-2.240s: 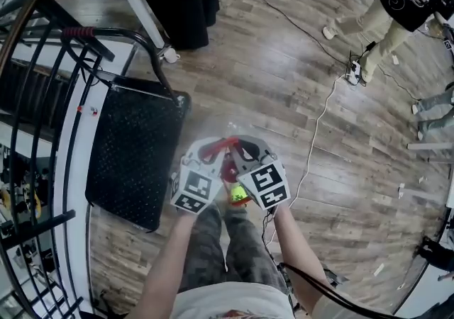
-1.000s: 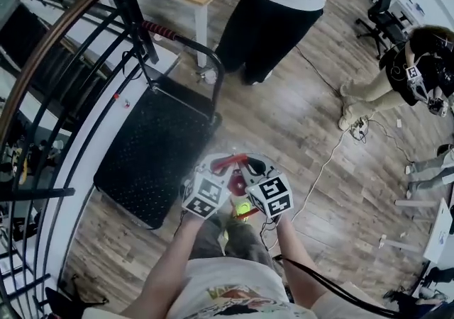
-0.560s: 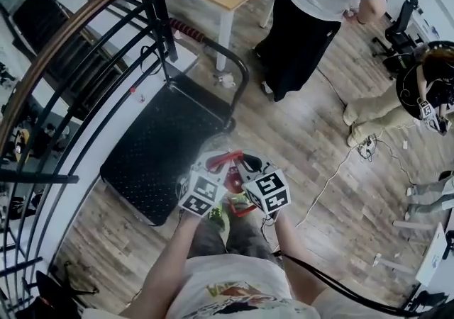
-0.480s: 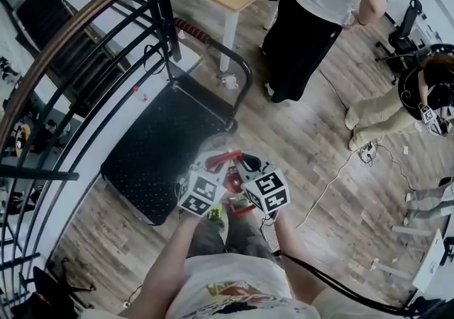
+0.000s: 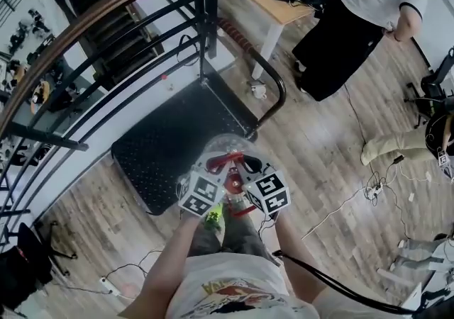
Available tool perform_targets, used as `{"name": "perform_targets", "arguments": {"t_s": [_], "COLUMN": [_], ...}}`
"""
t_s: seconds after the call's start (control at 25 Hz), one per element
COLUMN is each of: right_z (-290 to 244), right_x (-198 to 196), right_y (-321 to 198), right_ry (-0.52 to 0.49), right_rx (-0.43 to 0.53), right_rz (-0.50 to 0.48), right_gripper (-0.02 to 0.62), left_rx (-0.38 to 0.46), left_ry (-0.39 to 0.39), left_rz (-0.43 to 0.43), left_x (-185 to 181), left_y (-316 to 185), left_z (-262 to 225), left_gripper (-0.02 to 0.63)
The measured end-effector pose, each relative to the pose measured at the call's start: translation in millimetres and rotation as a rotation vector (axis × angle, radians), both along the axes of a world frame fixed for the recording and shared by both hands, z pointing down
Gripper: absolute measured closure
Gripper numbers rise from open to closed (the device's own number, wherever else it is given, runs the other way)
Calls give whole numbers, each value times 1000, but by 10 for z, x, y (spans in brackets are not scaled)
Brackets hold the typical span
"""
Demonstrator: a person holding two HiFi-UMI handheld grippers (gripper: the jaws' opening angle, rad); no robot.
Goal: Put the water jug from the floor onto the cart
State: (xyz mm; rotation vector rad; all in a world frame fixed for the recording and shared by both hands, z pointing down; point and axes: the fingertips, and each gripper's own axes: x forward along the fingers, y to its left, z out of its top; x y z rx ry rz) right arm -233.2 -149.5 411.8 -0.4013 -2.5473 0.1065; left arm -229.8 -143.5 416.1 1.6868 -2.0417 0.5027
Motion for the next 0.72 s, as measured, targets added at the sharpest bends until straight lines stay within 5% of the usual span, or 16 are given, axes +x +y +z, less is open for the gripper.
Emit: {"name": "perform_targets", "arguments": {"t_s": [0.72], "right_z": [320], "right_x": [-832], "right_y": [-321], "right_ry": [41], "right_rx": [-21], "right_rz": [-244], "right_gripper": [575], "left_rx": [-40], "left_ry": [26], "left_rz": [-244], "left_x": [-820], "left_y": [-316], "left_z": [323], "left_gripper": [595]}}
